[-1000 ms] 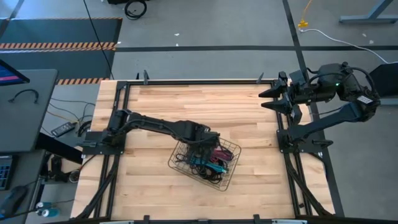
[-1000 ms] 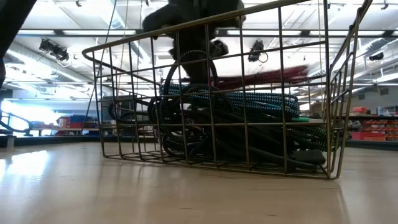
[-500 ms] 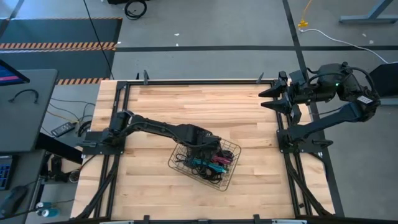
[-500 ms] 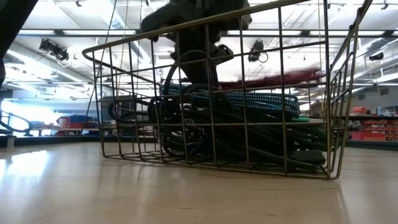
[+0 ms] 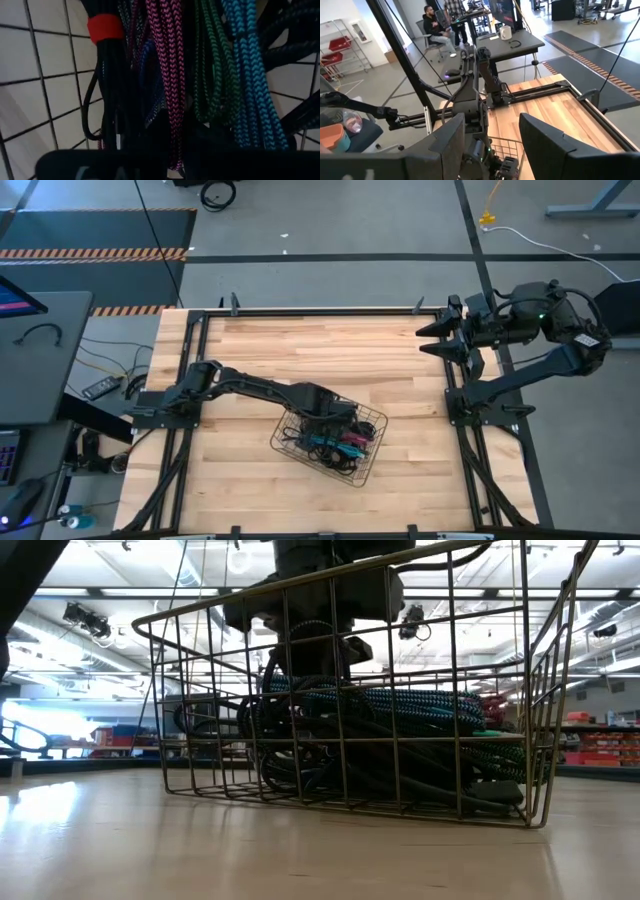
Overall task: Pick and place USB-C Cables
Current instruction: Put the pink charger cable into the wire basket, then adjust the wire basket
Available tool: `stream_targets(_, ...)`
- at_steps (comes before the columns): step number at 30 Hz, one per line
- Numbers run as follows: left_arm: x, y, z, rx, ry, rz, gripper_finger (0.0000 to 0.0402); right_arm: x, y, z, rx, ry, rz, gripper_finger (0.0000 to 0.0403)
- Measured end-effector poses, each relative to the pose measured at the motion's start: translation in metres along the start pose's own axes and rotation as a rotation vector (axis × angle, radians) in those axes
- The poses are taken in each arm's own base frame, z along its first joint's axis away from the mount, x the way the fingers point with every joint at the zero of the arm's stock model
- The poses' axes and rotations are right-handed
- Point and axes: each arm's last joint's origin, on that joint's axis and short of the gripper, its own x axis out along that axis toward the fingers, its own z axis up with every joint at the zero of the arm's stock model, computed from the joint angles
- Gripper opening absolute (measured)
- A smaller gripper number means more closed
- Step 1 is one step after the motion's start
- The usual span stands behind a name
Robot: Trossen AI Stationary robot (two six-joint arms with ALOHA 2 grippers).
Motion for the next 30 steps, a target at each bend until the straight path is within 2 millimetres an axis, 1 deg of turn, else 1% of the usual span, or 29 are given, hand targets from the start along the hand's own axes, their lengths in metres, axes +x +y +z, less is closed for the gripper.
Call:
stream_targets(3,0.0,0.0,0.0,-0.041,0.0,0.0,0.0025,0.0,0.0,0.0,0.0,0.002,0.0,0.0195)
stream_targets(5,0.0,0.0,0.0,-0.047,0.001,0.0,0.0037,0.0,0.0,0.0,0.0,0.004,-0.001,0.0195)
stream_targets(11,0.0,0.0,0.0,-0.058,0.002,0.0,0.0133,0.0,0.0,-0.001,0.0,0.007,0.007,0.0195)
stream_targets(14,-0.001,0.0,0.0,-0.102,0.005,0.0,0.0167,0.0,0.0,-0.001,0.0,0.008,0.011,0.0195)
stream_targets(16,-0.008,0.003,0.002,-0.135,0.002,0.003,0.0183,0.0,0.0,-0.001,-0.001,0.008,0.012,0.0195)
stream_targets(18,-0.021,0.009,0.005,-0.171,-0.019,0.021,0.0193,0.0,0.0,-0.001,-0.001,0.008,0.012,0.0195)
stream_targets(20,-0.039,0.017,0.009,-0.201,-0.04,0.044,0.02,0.0,0.0,-0.001,-0.004,0.008,0.012,0.0195)
stream_targets(24,-0.085,0.036,0.014,-0.269,-0.122,0.115,0.0201,0.0,0.0,-0.001,-0.012,0.012,0.011,0.0195)
stream_targets(26,-0.11,0.044,0.013,-0.304,-0.154,0.145,0.02,0.0,0.0,-0.002,-0.012,0.025,0.007,0.0195)
stream_targets(28,-0.135,0.05,0.008,-0.346,-0.163,0.186,0.0199,0.0,-0.001,-0.005,-0.004,0.051,-0.006,0.0195)
stream_targets(30,-0.153,0.053,-0.002,-0.382,-0.164,0.245,0.0199,0.002,-0.003,-0.008,0.011,0.087,-0.04,0.0195)
